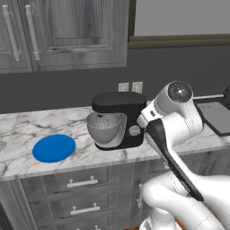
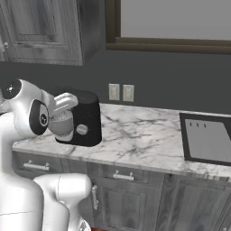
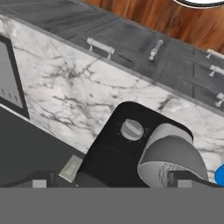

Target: Add butter and sugar cubes to the stand mixer bowl and then turn on the stand mixer to begin making frosting.

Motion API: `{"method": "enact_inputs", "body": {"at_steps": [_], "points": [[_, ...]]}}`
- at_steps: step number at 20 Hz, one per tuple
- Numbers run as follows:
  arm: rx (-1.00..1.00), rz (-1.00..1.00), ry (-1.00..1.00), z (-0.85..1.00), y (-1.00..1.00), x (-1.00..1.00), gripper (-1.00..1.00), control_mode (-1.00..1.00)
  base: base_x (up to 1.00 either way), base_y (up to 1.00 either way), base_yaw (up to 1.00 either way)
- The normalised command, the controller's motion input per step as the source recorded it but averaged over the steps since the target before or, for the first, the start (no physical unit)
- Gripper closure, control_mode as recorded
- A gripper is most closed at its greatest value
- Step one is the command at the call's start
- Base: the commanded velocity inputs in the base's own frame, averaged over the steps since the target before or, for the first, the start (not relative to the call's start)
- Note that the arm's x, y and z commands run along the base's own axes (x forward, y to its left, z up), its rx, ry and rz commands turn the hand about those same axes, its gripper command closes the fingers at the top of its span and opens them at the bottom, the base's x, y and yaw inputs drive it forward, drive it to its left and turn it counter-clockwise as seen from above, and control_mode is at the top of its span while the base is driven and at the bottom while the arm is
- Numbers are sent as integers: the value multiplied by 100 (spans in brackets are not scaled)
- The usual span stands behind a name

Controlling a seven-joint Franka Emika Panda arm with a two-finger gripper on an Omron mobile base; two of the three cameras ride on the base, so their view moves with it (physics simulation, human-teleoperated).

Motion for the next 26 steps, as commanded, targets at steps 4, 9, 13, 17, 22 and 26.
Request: {"method": "enact_inputs", "body": {"at_steps": [4,9,13,17,22,26], "points": [[0,-2,-6,-28,-12,-15,-100,-100,0,0,0],[0,-2,0,-27,1,-11,-100,-100,0,0,0],[-3,-4,0,-7,16,-1,-100,-100,0,0,0],[-11,-5,3,0,24,0,-100,-100,0,0,0],[-20,-4,0,-15,15,-1,-100,-100,0,0,0],[-24,-2,8,-31,6,0,-100,-100,0,0,0]]}}
